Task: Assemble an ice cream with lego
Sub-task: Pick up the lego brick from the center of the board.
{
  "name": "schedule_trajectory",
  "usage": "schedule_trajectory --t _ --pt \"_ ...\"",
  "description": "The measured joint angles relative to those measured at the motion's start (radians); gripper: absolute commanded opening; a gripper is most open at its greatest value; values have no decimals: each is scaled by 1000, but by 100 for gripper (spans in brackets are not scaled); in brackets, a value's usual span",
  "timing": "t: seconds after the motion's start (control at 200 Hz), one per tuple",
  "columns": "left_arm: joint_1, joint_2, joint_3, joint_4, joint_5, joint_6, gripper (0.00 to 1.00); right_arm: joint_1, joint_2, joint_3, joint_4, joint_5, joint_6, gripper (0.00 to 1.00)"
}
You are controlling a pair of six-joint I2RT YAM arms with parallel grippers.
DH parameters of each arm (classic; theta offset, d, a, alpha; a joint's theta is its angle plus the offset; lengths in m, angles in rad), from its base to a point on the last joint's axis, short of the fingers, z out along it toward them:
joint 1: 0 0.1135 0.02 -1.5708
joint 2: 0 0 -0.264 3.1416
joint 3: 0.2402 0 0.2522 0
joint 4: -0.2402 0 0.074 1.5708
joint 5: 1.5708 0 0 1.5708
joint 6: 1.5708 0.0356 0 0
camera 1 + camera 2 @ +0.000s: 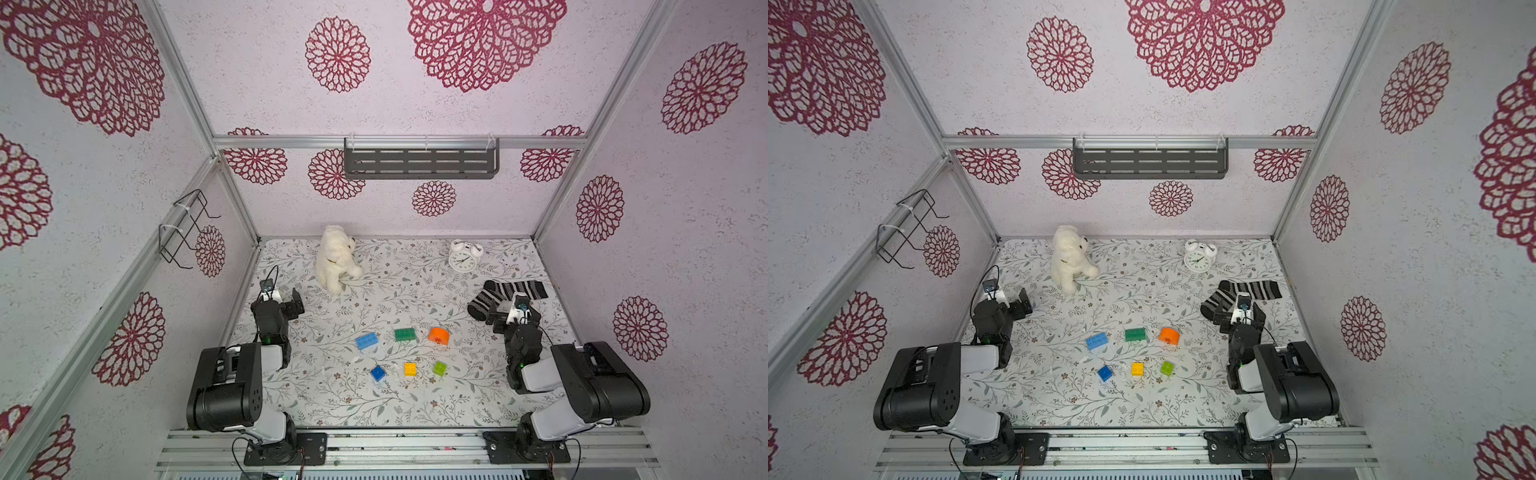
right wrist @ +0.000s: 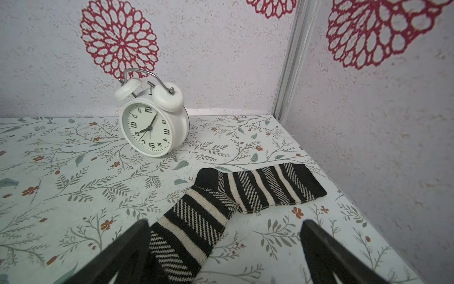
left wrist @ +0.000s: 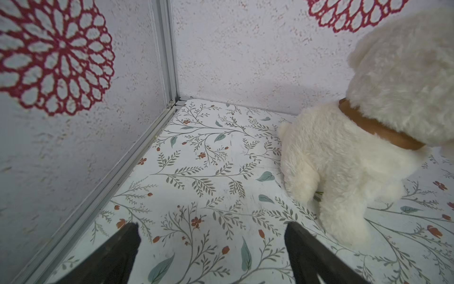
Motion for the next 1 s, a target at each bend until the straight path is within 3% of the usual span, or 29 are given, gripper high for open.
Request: schedule_trajectory --t 1.001 --pt "0 0 0 0 3 -2 97 -16 0 2 -20 -34 2 99"
